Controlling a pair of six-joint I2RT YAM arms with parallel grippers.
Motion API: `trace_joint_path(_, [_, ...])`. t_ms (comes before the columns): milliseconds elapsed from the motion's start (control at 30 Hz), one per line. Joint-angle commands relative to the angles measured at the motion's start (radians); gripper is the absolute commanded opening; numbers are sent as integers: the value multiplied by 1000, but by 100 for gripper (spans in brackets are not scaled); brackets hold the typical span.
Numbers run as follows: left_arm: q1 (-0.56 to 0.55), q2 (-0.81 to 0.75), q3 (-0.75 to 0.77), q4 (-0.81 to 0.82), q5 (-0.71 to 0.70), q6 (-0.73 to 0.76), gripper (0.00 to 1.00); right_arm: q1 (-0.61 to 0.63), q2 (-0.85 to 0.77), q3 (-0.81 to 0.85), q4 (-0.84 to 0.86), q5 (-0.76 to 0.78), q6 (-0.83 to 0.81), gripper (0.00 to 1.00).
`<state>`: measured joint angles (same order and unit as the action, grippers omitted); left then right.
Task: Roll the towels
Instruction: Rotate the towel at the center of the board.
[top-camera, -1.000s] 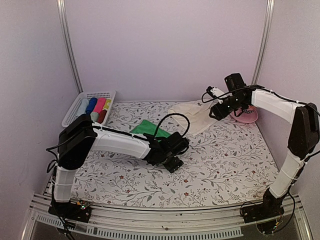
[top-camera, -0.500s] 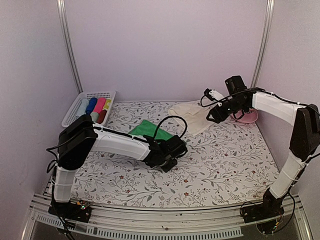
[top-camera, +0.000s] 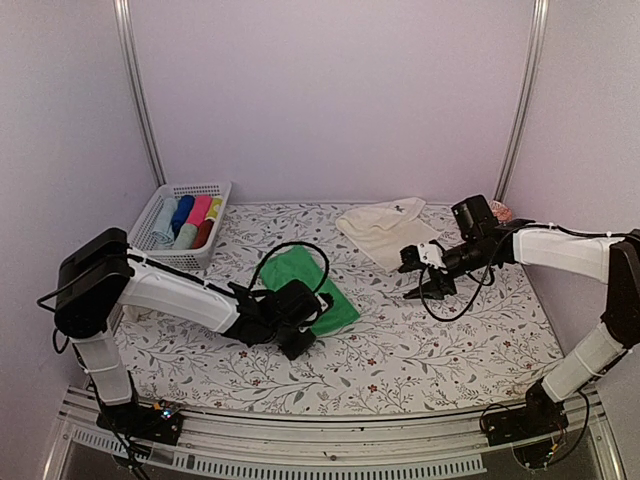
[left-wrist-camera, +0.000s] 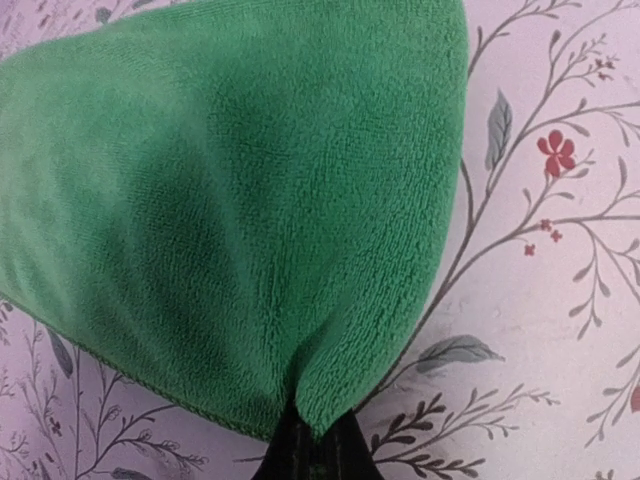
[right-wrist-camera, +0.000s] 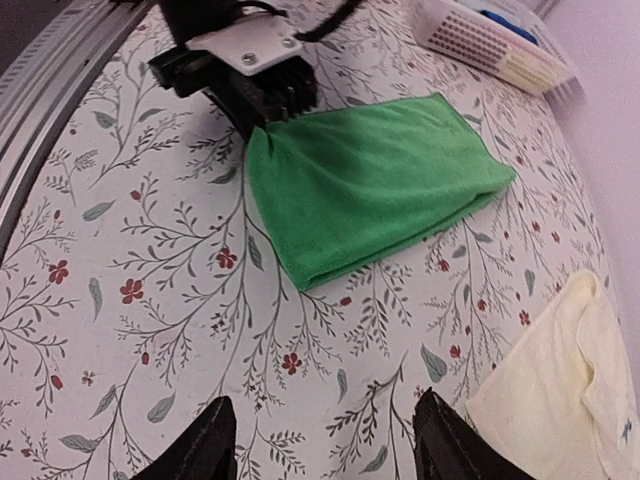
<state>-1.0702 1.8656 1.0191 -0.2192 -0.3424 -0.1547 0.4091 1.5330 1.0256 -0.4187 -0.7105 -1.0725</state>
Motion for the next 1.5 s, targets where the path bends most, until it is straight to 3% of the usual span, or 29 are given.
trace_joint_path(0, [22, -79, -118, 86, 174, -12, 0, 106, 21, -9, 59, -94, -328, 57])
trace_joint_path(300, [31, -149, -212, 131, 297, -39, 3, 321, 137, -91, 283, 192, -256, 52])
trace_joint_path(400, [31, -162, -229, 122, 319, -52, 5, 365, 153, -150, 400, 286, -247, 52])
trace_joint_path(633, [26, -182, -265, 96, 361, -94, 8, 418, 218, -159, 492, 396, -248, 50])
trace_joint_path(733, [21, -193, -272, 90, 386, -98, 36, 430, 229, -128, 454, 413, -237, 49])
trace_joint_path(867, [24, -284, -293, 82, 333, -112, 92, 407, 247, 16, 345, 402, -93, 49])
trace_joint_path(900, [29, -322, -299, 81, 311, -116, 97, 395, 262, 66, 301, 384, -37, 48])
trace_joint_path(1100, [83, -556, -353, 91, 157, -187, 97, 318, 439, 478, 73, 301, 208, 42])
trace_joint_path(1200, [102, -645, -392, 114, 118, -220, 97, 317, 558, 650, 21, 349, 321, 36])
trace_joint_path(1300, [112, -656, -401, 99, 73, -252, 97, 316, 683, 787, -10, 408, 423, 27])
trace_joint_path(1467, [112, -586, -372, 54, 16, -276, 97, 316, 786, 902, -46, 338, 518, 20])
